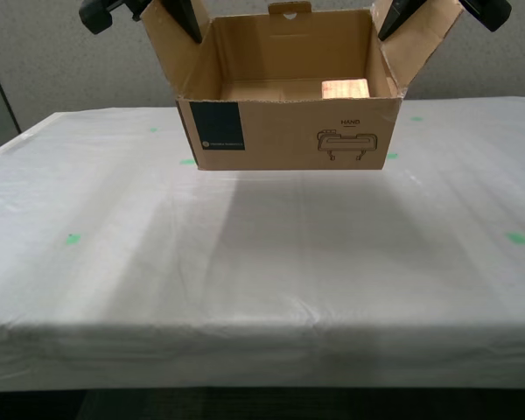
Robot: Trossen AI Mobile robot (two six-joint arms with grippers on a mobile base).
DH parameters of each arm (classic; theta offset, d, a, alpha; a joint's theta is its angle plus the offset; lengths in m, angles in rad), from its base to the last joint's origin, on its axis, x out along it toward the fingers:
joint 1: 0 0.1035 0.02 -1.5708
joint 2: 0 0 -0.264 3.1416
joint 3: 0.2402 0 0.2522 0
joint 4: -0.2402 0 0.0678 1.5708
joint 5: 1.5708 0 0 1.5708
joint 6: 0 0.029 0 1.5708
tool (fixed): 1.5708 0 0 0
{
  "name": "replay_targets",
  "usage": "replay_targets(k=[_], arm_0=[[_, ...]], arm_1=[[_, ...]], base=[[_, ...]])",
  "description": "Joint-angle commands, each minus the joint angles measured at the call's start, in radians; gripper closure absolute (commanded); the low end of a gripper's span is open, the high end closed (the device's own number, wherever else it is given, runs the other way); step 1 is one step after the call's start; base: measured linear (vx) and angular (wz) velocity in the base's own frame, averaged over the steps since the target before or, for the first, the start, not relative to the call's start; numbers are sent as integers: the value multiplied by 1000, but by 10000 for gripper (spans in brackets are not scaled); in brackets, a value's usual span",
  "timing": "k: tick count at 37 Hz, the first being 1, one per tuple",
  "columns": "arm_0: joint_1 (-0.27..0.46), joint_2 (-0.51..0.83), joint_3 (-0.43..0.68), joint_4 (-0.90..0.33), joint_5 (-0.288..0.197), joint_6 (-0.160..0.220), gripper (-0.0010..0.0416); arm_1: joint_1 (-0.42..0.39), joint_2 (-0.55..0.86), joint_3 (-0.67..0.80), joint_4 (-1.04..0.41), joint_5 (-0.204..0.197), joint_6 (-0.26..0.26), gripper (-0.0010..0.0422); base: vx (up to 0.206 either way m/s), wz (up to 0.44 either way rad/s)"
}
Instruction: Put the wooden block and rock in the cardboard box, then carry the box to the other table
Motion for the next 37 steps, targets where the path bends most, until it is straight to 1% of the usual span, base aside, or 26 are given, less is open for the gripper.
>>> replay_targets(k=[1,5,9,17,28,37], arm_0=[[2,18,3,6,-26,6,406],[2,29,9,8,-26,7,406],[1,29,10,21,-25,22,406],[1,46,12,37,-24,39,406],[2,142,19,39,-26,37,406],[2,158,16,35,-25,35,406]], arm_1=[[1,0,2,20,13,2,413],[2,0,1,22,13,5,413],[3,12,1,26,13,13,412],[3,44,1,31,13,24,412],[5,44,-2,36,11,31,412],[5,44,-5,19,10,35,413]], base=[[123,-34],[123,-30],[126,-19],[122,-16],[118,-16],[106,-5]])
